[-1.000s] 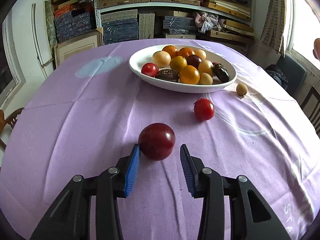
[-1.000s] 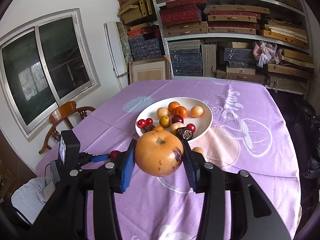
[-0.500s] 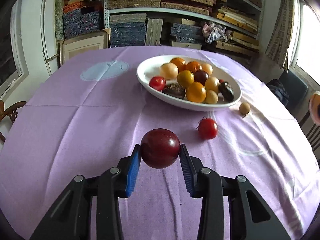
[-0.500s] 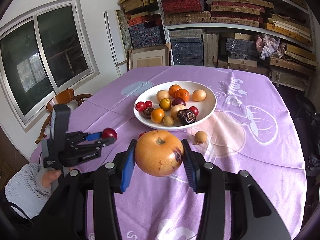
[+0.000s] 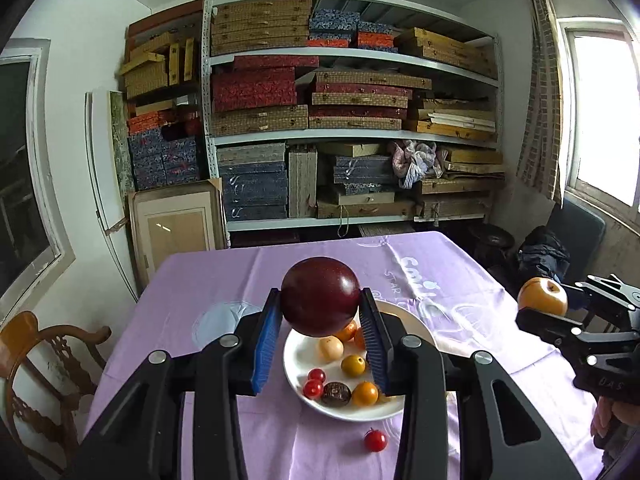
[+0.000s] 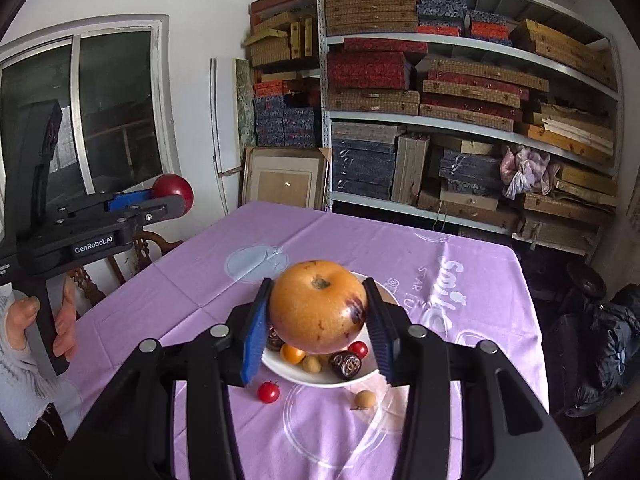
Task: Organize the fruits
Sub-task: 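Carry the plum to the plate with left gripper while right carries the apple there, then open both grippers to release the plum and apple onto the plate, then move the open left gripper to the red cherry tomato and close on it, then lift the tomato with the left gripper while the right grasps the tan round fruit, then carry the tomato to the plate with left gripper while right carries the tan fruit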
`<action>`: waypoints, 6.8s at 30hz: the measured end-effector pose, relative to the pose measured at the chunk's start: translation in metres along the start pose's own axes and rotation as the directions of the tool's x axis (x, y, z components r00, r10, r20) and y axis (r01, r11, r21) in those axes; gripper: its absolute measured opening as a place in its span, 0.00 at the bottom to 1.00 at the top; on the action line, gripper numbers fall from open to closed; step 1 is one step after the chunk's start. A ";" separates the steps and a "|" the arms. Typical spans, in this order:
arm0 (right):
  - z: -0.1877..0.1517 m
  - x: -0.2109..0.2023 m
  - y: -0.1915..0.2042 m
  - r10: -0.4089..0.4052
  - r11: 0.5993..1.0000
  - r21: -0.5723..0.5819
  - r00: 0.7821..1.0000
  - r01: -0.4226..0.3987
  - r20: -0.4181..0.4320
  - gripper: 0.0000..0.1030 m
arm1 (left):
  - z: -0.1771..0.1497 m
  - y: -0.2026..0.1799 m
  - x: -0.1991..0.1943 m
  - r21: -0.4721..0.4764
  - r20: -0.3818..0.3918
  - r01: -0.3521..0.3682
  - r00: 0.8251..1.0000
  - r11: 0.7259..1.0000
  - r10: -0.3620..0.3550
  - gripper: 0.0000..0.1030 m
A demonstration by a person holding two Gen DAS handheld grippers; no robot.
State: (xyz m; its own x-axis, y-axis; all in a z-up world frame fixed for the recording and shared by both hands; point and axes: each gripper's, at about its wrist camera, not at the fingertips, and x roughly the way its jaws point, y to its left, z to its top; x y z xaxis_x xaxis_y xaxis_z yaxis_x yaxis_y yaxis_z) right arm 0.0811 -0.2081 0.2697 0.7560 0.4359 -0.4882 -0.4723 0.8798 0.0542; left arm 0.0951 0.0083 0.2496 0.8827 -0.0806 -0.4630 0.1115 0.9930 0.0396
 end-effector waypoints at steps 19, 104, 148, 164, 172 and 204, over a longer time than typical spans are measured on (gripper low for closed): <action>-0.088 0.233 -0.071 -0.027 0.994 0.095 0.956 0.057 -0.292 0.44 | -0.100 0.035 0.248 -0.082 -0.368 -0.014 0.930 0.997 -0.017 0.39; -0.199 0.013 -0.071 -0.098 0.958 0.277 0.994 0.079 0.053 0.96 | -0.184 0.004 0.059 -0.030 -0.249 0.066 0.966 0.997 -0.071 0.30; -0.161 0.197 -0.062 -0.049 0.997 0.037 0.923 0.068 -0.382 0.29 | -0.233 0.036 0.072 -0.123 -0.365 0.151 0.912 0.981 -0.186 0.31; -0.177 0.146 -0.035 0.015 0.999 0.038 0.932 -0.002 -0.362 0.28 | -0.226 0.043 0.057 -0.100 -0.332 0.075 0.937 0.992 -0.104 0.30; -0.070 -0.010 -0.050 0.008 0.997 0.073 1.000 -0.008 -0.005 0.28 | -0.083 0.048 -0.031 -0.012 -0.058 0.009 0.998 1.000 -0.010 0.30; -0.059 0.246 -0.061 -0.005 0.992 0.119 0.971 0.034 -0.239 0.46 | -0.094 0.008 0.220 -0.088 -0.298 0.016 0.954 0.996 -0.042 0.71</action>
State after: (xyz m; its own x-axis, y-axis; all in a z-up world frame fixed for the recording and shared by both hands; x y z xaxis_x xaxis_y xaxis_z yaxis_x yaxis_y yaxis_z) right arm 0.2687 -0.1655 0.0947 0.6283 0.3737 -0.6824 -0.3888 0.9105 0.1407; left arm 0.2471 0.0065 0.0648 0.7008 -0.0927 -0.7073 0.0850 0.9953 -0.0462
